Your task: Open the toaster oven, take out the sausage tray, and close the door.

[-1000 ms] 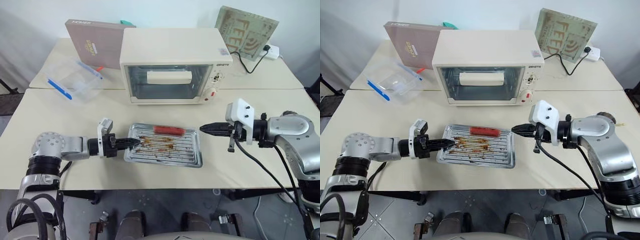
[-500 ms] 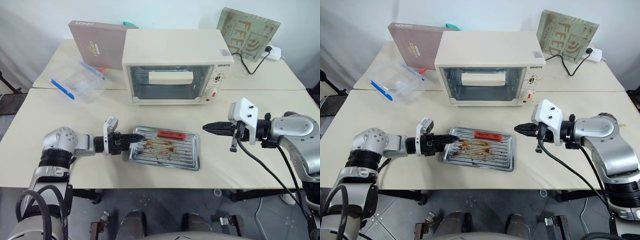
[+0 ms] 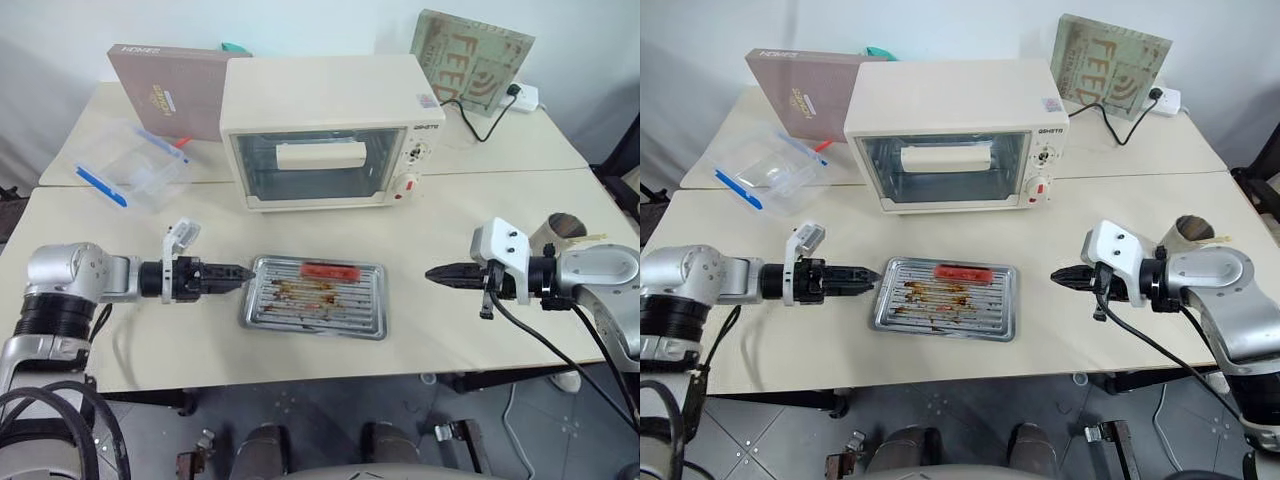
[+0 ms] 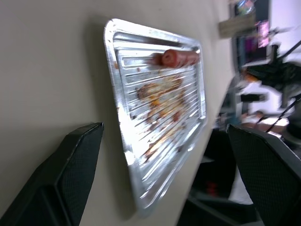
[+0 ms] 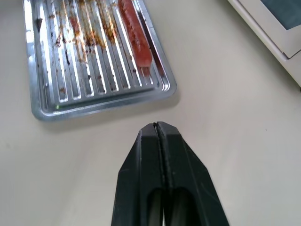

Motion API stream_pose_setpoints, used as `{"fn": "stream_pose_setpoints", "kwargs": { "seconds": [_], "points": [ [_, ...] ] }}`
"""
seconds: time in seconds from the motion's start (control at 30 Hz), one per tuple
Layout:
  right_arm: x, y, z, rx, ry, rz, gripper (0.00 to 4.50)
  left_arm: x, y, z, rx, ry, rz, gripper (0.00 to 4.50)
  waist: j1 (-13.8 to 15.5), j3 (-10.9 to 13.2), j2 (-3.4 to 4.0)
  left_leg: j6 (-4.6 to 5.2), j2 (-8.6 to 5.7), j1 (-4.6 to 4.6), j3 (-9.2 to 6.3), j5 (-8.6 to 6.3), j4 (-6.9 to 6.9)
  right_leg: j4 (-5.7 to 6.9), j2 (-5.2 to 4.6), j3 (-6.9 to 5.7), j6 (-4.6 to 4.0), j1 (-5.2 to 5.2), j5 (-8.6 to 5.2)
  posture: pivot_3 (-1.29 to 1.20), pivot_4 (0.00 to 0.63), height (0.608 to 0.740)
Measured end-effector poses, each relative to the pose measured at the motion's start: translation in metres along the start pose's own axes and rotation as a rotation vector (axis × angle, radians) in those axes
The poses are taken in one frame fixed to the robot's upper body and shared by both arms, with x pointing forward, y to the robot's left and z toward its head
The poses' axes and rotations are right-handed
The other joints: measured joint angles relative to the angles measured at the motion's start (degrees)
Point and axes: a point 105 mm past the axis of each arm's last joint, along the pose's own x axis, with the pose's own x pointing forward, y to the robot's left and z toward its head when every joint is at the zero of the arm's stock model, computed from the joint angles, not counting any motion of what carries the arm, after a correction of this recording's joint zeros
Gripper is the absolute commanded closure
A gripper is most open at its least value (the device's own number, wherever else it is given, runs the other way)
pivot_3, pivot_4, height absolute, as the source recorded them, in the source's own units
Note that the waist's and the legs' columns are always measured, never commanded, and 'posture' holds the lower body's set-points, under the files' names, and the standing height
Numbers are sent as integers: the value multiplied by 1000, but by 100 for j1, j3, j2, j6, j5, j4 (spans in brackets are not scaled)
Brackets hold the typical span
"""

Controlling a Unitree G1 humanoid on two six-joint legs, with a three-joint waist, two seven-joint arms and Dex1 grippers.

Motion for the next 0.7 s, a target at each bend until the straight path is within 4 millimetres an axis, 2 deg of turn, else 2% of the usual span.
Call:
{"fn": "stream_pose_setpoints", "kwargs": {
  "seconds": [0.07,0.17,0.2,0.33,0.4,0.5,0.57,0.7],
  "points": [
    [-2,3,-6,0,-9,26,2879,-4,1,3,105,-53,-3,0,6,2,-2,2,0,-3,1,-1,3,-4,-1,0,0,0,0,0,150,740],
    [-14,6,-22,42,-47,42,1819,-20,-12,23,437,-390,-132,0,27,10,-15,3,2,-18,-7,-3,15,-8,-1,-13,0,0,0,0,150,740],
    [-17,6,-23,33,-65,47,1496,-28,-16,22,559,-443,-128,0,16,12,-20,3,3,-21,-7,-3,18,-8,-1,-14,0,-2,1,0,150,740],
    [-25,3,-22,-3,-99,58,86,-42,-17,10,792,-385,-73,0,10,12,-19,3,2,-17,-7,-3,15,-5,-1,-13,1,-1,1,0,150,740],
    [-26,2,-22,-14,-103,60,86,-43,-18,7,848,-362,-83,0,8,13,-18,4,3,-17,-6,-4,15,-6,-2,-12,1,-1,1,0,150,740],
    [-28,2,-24,-45,-93,81,86,-48,-16,-10,937,-240,-133,0,7,13,-17,3,3,-17,-5,-5,14,-6,-1,-13,1,-3,1,0,150,740],
    [-31,0,-32,-62,-51,92,86,-56,-4,-23,987,-110,-129,0,2,15,-15,3,3,-17,-2,-5,13,-6,-1,-13,1,-7,1,0,150,740],
    [-33,-3,-50,-92,30,76,86,-67,20,-25,1028,-19,-14,0,18,16,-13,4,2,-21,-3,-5,17,-4,-2,-13,1,-7,1,0,150,740]
  ]
}}
